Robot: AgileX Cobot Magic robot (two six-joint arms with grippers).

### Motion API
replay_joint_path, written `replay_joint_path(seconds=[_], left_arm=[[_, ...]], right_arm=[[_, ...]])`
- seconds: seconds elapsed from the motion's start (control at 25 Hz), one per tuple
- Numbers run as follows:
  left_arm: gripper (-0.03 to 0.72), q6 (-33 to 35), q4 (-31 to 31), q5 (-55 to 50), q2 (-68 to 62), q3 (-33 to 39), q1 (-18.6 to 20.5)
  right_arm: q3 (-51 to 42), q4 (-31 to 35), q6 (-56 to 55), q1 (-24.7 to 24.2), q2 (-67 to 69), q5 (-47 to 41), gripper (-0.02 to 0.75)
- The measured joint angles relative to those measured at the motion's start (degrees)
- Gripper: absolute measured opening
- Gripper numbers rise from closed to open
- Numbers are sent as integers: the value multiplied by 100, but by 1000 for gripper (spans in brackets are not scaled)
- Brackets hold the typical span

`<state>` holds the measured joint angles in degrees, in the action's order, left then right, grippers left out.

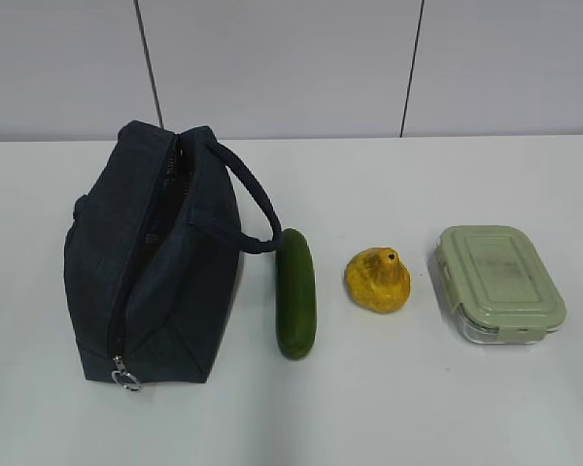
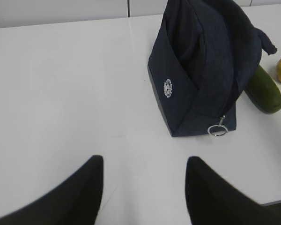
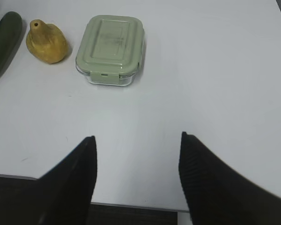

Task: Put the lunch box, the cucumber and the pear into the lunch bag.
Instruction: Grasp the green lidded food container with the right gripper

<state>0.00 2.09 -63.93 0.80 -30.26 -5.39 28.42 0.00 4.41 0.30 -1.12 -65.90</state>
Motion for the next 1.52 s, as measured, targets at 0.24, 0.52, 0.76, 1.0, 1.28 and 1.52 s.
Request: replay_joint_path(seconds=[0.24, 0.52, 0.76, 1.0, 1.28, 1.52], left_arm=[[342, 0, 0, 0, 0, 0, 0], [342, 0, 0, 0, 0, 0, 0], [342, 0, 0, 0, 0, 0, 0], [342, 0, 0, 0, 0, 0, 0], [342, 0, 0, 0, 0, 0, 0], [342, 0, 0, 0, 0, 0, 0]], right_arm=[[0, 0, -116, 0, 0, 8, 444], [412, 0, -239, 0, 934, 467, 444], [1023, 77, -239, 0, 2227, 1076, 445], [1683, 253, -252, 0, 3607, 1234, 509], [2532, 434, -266, 0, 5564, 1221, 529], [3324, 443, -95, 0, 7252, 1104, 529]])
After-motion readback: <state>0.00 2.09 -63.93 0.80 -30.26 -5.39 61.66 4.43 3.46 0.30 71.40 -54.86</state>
